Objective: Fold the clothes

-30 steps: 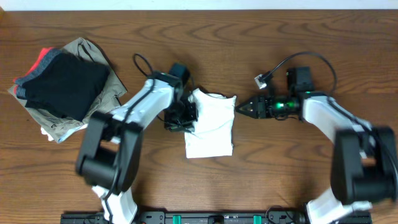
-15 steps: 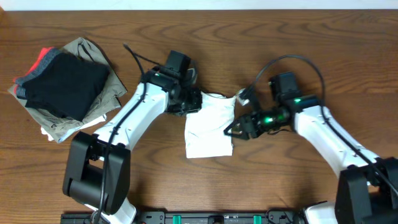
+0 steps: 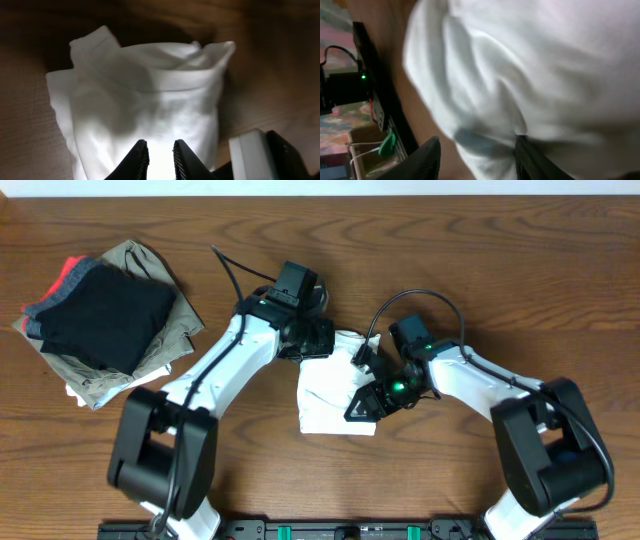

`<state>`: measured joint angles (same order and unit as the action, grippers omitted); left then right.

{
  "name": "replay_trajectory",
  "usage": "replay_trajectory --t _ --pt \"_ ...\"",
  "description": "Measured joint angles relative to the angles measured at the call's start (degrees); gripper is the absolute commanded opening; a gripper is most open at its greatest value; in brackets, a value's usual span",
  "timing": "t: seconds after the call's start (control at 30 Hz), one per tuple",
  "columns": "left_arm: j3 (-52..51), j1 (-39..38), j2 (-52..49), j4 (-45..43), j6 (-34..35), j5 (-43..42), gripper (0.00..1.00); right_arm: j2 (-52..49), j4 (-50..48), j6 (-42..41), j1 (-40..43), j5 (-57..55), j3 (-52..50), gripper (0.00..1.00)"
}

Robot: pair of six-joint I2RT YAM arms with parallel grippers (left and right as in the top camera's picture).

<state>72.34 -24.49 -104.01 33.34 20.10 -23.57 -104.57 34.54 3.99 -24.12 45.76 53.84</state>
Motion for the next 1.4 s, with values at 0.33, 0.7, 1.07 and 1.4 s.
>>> replay_trajectory --t 0.33,0.7,1.07,1.4 --pt "0.52 1.01 -9.46 1.79 -0.48 -0.66 0.20 -1.29 -0.90 -0.26 0.04 0.72 0.09 0.50" --pt "0.72 4.63 -9.79 6.14 -0.46 -1.36 0.24 -1.36 -1.64 -1.60 0.11 0.61 0.11 0.50" --pt "0.98 8.98 -6.45 12.79 -2.01 -1.40 0.45 -1.44 -2.05 -2.32 0.11 0.59 0.15 0.52" --pt "0.28 13.05 1.53 15.32 -1.49 0.00 0.79 -1.44 -2.08 -2.36 0.11 0.61 0.15 0.52"
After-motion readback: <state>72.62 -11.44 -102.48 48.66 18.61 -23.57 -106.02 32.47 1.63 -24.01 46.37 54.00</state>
